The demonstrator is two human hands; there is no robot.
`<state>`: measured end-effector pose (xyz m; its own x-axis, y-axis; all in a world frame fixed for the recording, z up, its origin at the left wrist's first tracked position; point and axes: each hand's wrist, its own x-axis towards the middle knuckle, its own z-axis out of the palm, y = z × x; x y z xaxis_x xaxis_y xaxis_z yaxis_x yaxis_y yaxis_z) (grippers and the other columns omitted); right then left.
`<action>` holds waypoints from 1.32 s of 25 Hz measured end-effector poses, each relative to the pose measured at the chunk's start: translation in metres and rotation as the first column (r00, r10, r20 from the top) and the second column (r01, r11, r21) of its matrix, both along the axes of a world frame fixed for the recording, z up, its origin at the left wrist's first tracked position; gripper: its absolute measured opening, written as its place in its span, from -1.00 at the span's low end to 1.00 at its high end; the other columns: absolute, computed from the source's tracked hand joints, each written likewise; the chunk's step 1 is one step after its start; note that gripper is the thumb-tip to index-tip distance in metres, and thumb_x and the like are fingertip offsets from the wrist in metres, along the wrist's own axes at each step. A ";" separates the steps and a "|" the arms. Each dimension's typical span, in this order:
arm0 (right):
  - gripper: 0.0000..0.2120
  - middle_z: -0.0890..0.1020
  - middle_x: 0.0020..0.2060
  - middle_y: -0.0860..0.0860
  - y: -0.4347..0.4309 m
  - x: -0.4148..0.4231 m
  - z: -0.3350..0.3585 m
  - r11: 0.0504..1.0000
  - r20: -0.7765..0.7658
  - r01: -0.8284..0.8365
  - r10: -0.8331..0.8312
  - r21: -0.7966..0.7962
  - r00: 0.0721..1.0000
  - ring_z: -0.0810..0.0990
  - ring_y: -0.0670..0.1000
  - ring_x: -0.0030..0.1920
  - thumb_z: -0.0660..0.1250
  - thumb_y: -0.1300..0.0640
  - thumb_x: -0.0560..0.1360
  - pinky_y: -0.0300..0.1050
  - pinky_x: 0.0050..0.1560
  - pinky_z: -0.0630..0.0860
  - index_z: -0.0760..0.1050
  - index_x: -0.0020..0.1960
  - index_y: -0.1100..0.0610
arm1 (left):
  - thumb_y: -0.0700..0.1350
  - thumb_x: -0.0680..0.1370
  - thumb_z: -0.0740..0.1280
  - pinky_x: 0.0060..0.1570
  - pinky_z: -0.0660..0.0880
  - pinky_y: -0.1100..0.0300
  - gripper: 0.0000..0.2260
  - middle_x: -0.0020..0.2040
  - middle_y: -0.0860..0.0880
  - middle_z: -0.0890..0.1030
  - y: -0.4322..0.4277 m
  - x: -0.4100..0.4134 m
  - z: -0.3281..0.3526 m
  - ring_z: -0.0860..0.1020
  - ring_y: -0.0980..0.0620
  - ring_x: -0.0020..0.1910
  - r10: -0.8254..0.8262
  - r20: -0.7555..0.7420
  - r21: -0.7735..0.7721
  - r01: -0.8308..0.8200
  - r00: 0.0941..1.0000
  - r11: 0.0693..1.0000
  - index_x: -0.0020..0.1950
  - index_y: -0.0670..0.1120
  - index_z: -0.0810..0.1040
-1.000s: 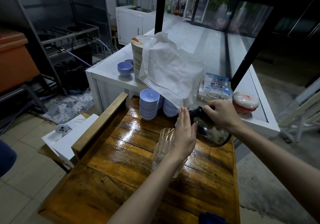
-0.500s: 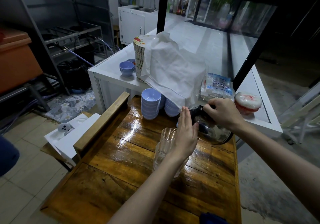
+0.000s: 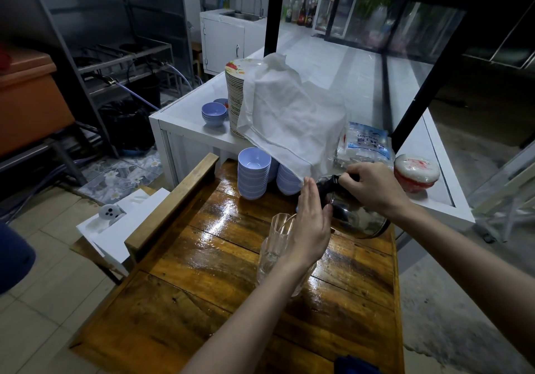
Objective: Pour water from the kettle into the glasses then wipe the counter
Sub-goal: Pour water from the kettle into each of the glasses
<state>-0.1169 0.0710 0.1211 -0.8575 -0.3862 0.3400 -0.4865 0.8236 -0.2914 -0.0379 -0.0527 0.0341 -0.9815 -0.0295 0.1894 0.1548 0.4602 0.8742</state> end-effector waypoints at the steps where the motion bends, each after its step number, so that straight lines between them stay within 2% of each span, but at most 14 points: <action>1: -0.56 0.56 -0.50 0.12 -0.001 0.000 -0.001 1.000 0.001 -0.003 0.003 -0.014 1.000 0.52 0.12 -0.45 0.13 -0.12 0.37 0.04 -0.39 0.49 0.52 -0.39 0.21 | -0.01 0.68 -0.01 0.53 -0.19 0.16 -0.45 0.58 -0.05 -0.21 -0.001 0.000 0.000 -0.24 0.12 0.54 0.001 -0.001 -0.006 -0.001 1.000 1.000 0.56 -0.14 -0.20; 7: -0.62 0.59 -0.49 0.12 -0.003 0.001 -0.005 1.000 -0.005 -0.001 0.001 -0.004 1.000 0.54 0.12 -0.44 0.21 -0.05 0.42 0.03 -0.37 0.50 0.56 -0.36 0.21 | -0.04 0.69 0.00 0.52 -0.19 0.15 -0.46 0.58 -0.06 -0.22 -0.005 0.000 -0.001 -0.24 0.09 0.54 0.005 0.003 -0.010 -0.005 1.000 1.000 0.56 -0.16 -0.21; 9: -0.59 0.59 -0.48 0.12 -0.005 0.001 -0.004 1.000 -0.020 -0.011 0.011 0.020 1.000 0.54 0.10 -0.45 0.18 -0.08 0.42 -0.02 -0.38 0.49 0.57 -0.35 0.22 | -0.03 0.69 0.00 0.52 -0.20 0.16 -0.46 0.57 -0.06 -0.23 -0.005 0.002 -0.002 -0.25 0.09 0.54 -0.001 0.005 -0.006 0.001 1.000 1.000 0.55 -0.15 -0.22; 20: -0.61 0.56 -0.53 0.10 -0.007 -0.002 -0.006 0.997 -0.080 -0.052 0.056 0.054 0.995 0.50 0.07 -0.50 0.21 -0.05 0.44 -0.23 -0.44 0.21 0.56 -0.39 0.21 | -0.02 0.68 0.00 0.52 -0.20 0.18 -0.45 0.57 -0.04 -0.25 -0.005 0.003 -0.003 -0.26 0.10 0.54 0.009 0.006 0.011 -0.009 1.000 1.000 0.56 -0.14 -0.23; 27: -0.59 0.55 -0.54 0.13 -0.007 0.000 -0.007 0.997 -0.112 -0.059 0.064 0.052 0.992 0.49 0.13 -0.50 0.18 -0.06 0.41 -0.12 -0.39 0.31 0.52 -0.41 0.23 | -0.03 0.69 -0.01 0.52 -0.20 0.16 -0.45 0.57 -0.05 -0.25 -0.005 0.005 -0.004 -0.26 0.11 0.53 0.000 0.007 0.006 0.000 1.000 1.000 0.55 -0.14 -0.25; 33: -0.67 0.55 -0.54 0.11 -0.007 0.000 -0.003 0.996 -0.102 -0.061 0.068 0.070 0.992 0.48 0.10 -0.51 0.32 0.06 0.47 -0.17 -0.36 0.22 0.54 -0.41 0.21 | -0.01 0.69 -0.02 0.52 -0.21 0.18 -0.45 0.57 -0.03 -0.26 -0.005 0.005 -0.003 -0.27 0.15 0.53 0.000 0.012 0.026 -0.001 1.000 1.000 0.55 -0.12 -0.25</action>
<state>-0.1169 0.0636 0.1177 -0.7910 -0.4646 0.3981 -0.5645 0.8052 -0.1819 -0.0324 -0.0573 0.0310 -0.9837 -0.0346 0.1763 0.1437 0.4376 0.8876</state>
